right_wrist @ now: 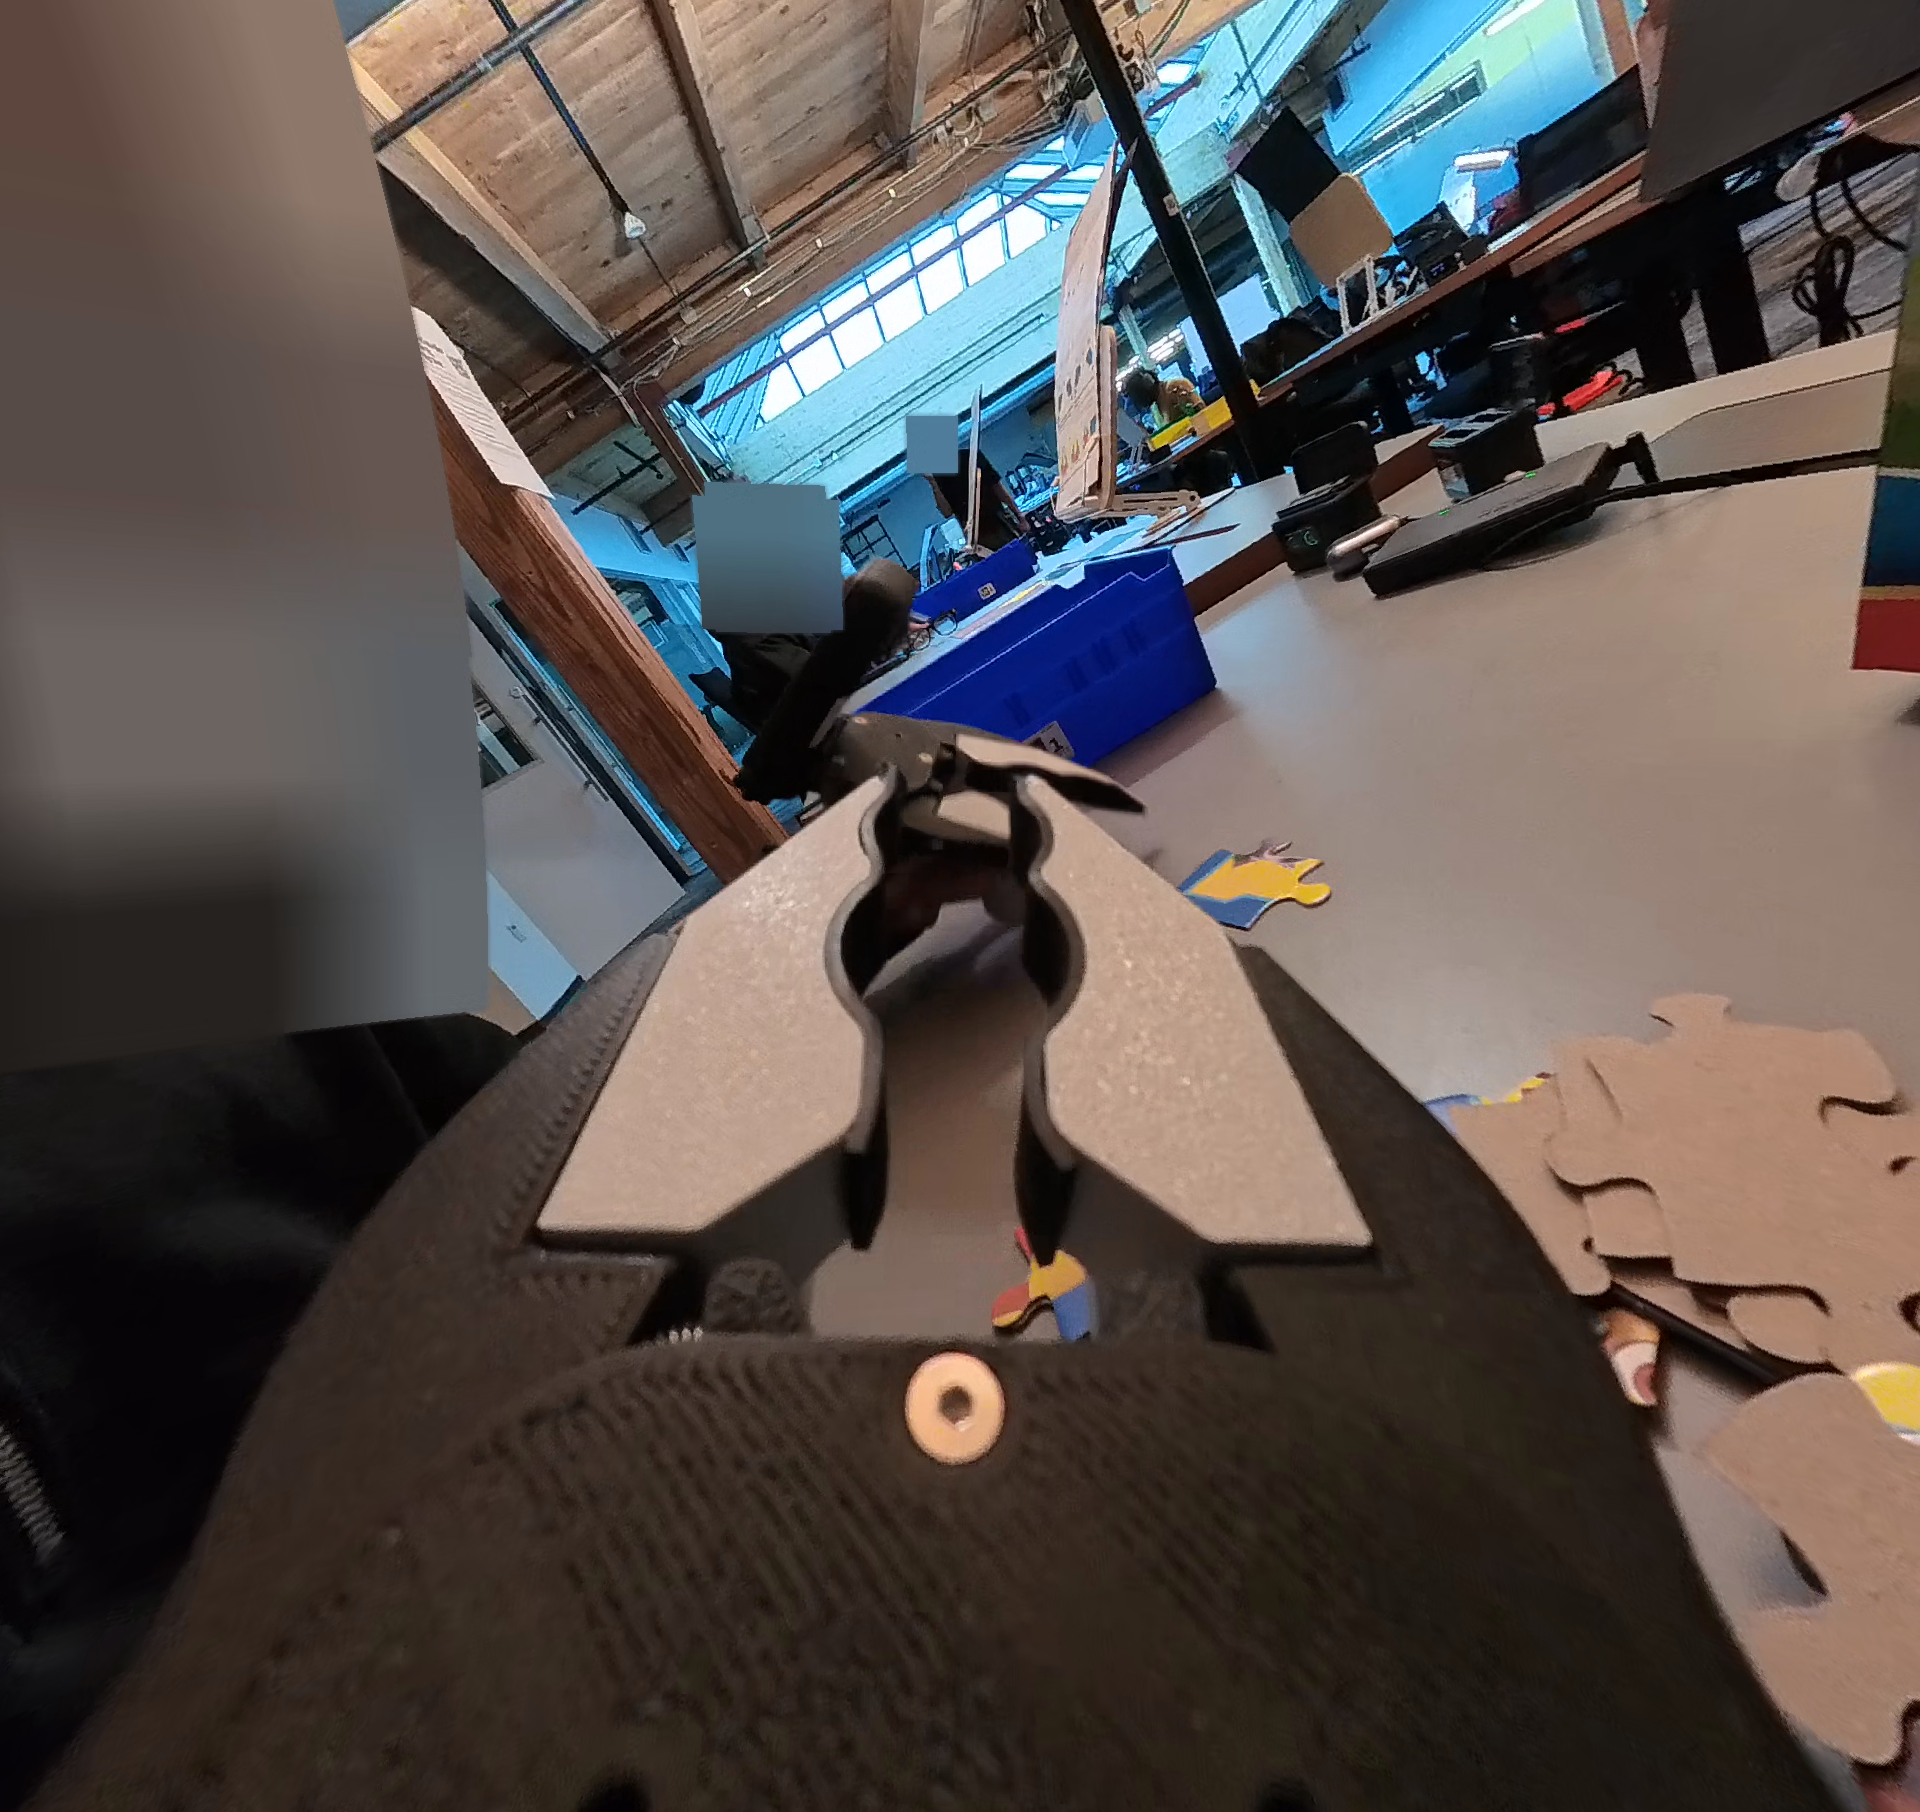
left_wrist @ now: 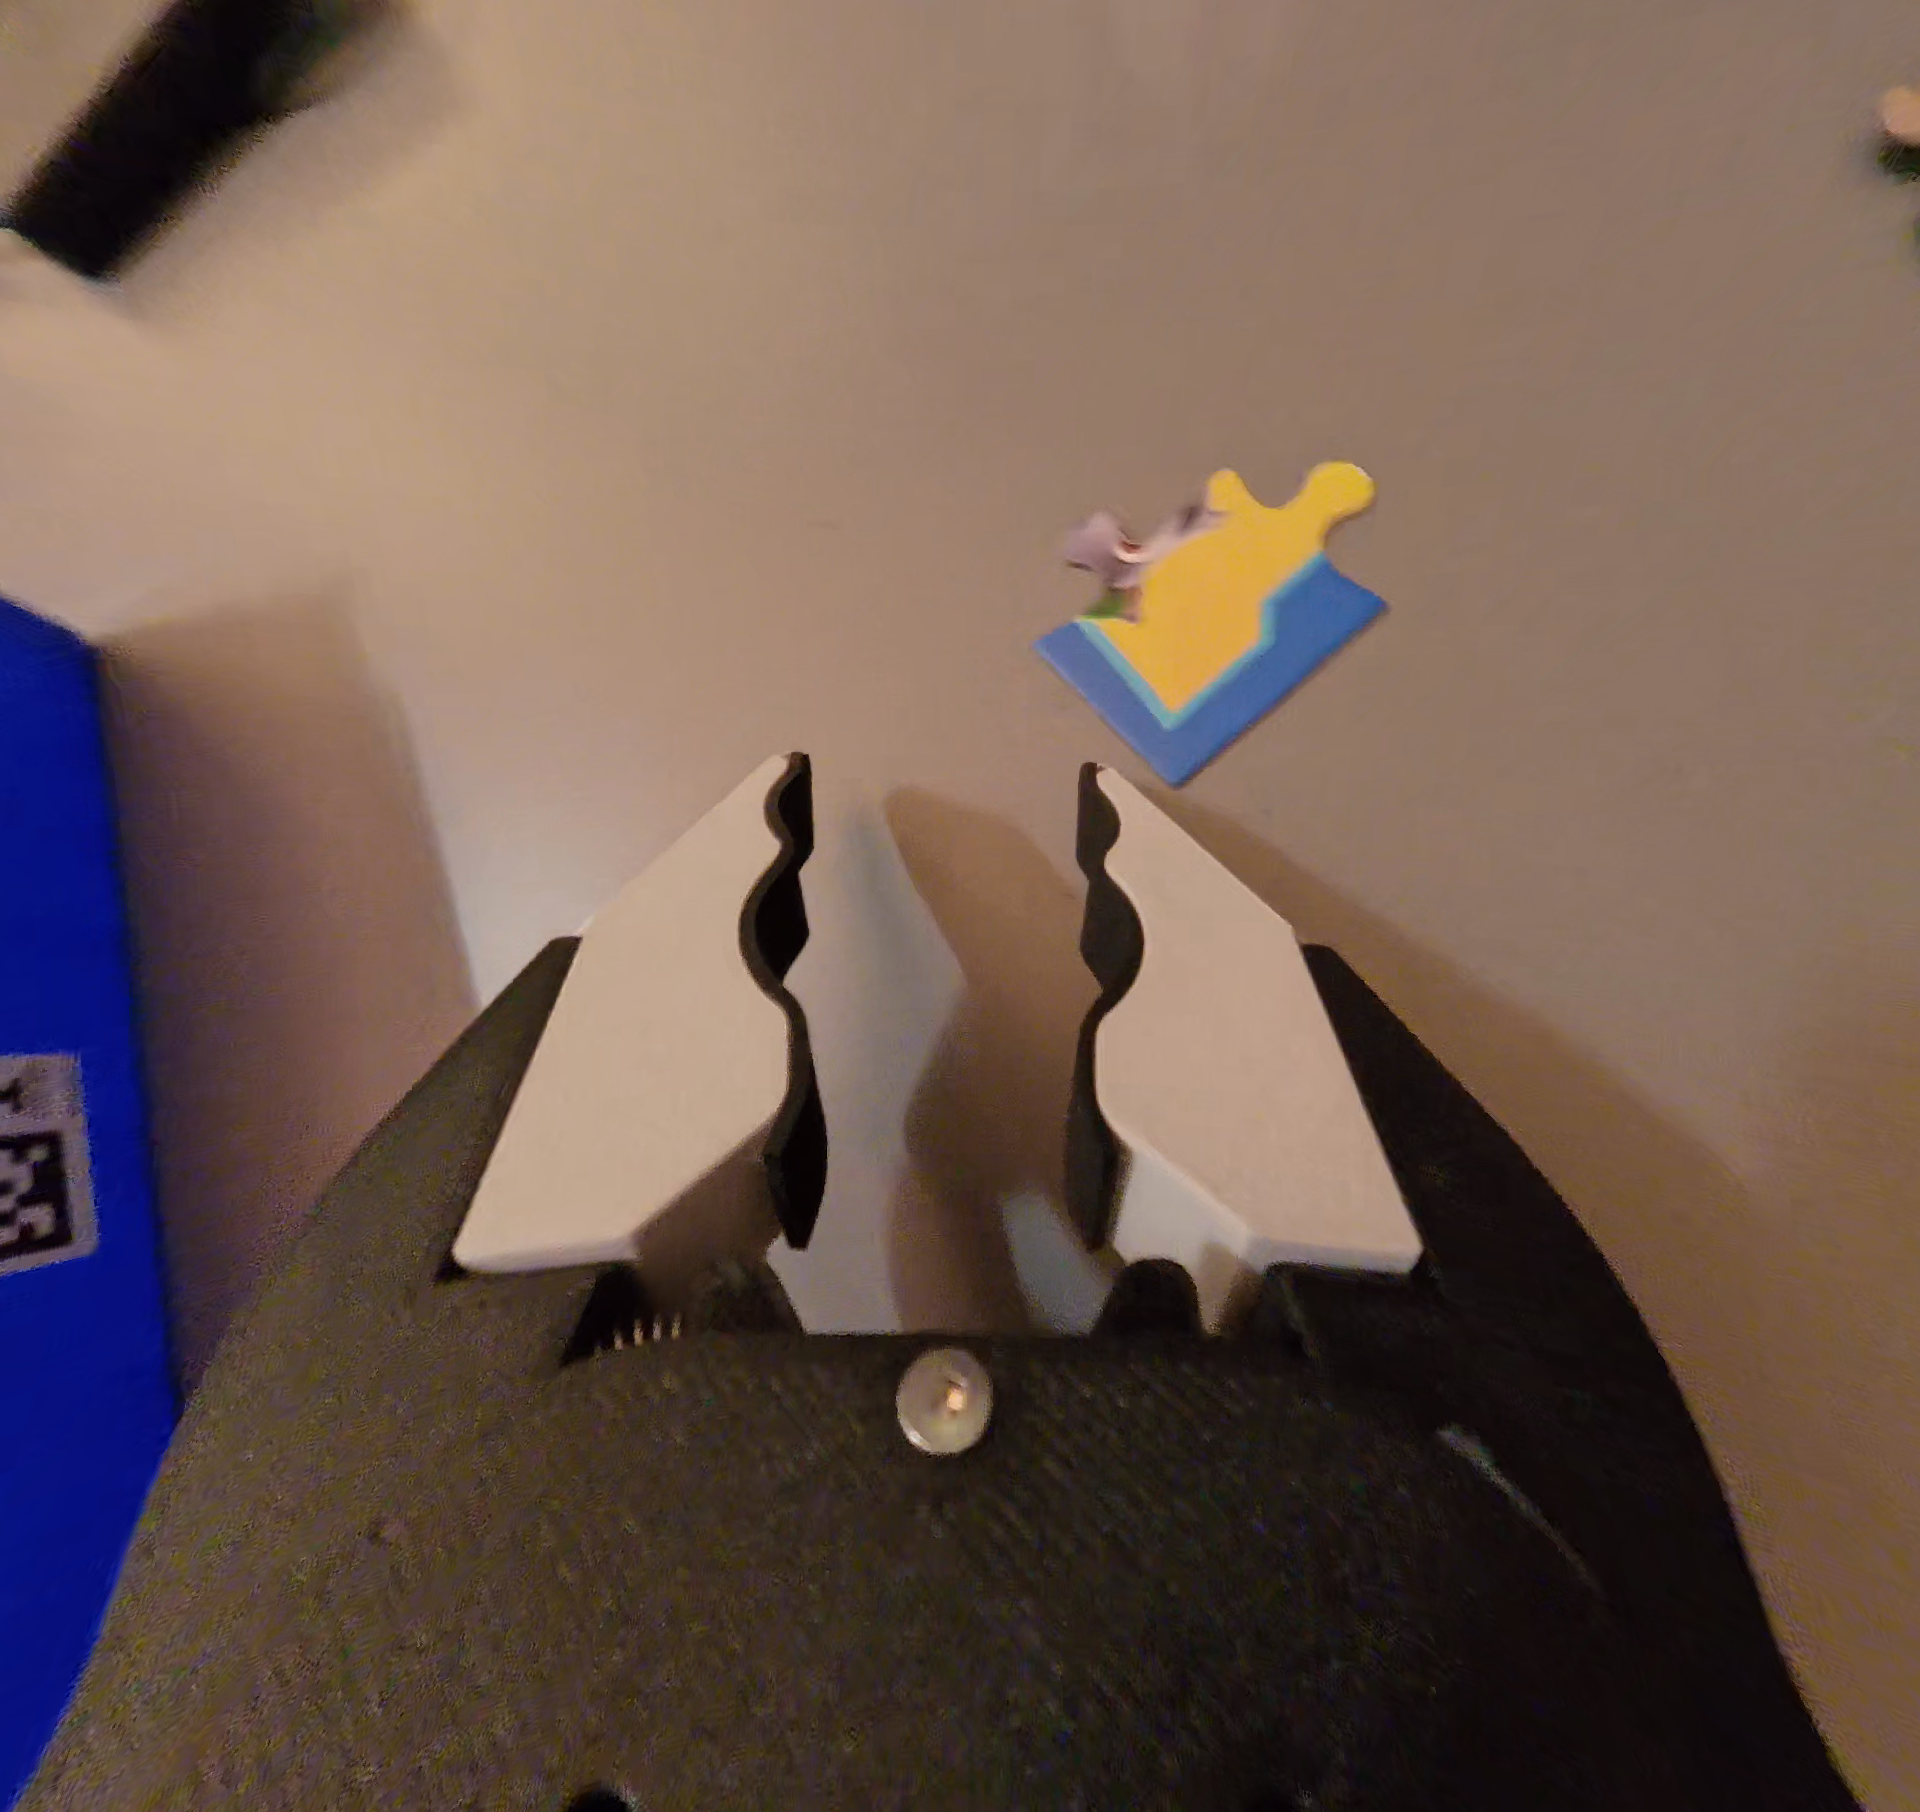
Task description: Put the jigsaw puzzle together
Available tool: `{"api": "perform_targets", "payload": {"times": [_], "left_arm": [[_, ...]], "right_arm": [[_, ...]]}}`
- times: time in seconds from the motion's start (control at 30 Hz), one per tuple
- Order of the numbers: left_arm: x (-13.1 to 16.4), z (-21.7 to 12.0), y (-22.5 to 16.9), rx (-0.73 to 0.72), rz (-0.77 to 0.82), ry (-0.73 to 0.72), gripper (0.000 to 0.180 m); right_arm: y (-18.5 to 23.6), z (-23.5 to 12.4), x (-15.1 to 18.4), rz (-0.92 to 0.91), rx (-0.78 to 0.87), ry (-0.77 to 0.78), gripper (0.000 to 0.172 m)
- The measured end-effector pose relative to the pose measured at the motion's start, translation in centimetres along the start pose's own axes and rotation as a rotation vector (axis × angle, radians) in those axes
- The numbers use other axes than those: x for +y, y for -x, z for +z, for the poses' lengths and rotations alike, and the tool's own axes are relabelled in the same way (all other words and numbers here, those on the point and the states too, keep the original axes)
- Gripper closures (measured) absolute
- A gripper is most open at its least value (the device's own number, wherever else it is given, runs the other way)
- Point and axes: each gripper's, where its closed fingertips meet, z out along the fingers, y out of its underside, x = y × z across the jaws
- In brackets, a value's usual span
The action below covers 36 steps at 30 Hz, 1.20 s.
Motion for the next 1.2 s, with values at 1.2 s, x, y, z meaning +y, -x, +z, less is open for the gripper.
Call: {"api": "perform_targets", "payload": {"times": [1.2], "left_arm": [[-2.1, 1.4, -8.5, 0.254, 0.053, -0.055, 0.133]], "right_arm": [[-0.3, -0.3, 0.6, -0.027, 0.042, 0.021, 0.154]]}}
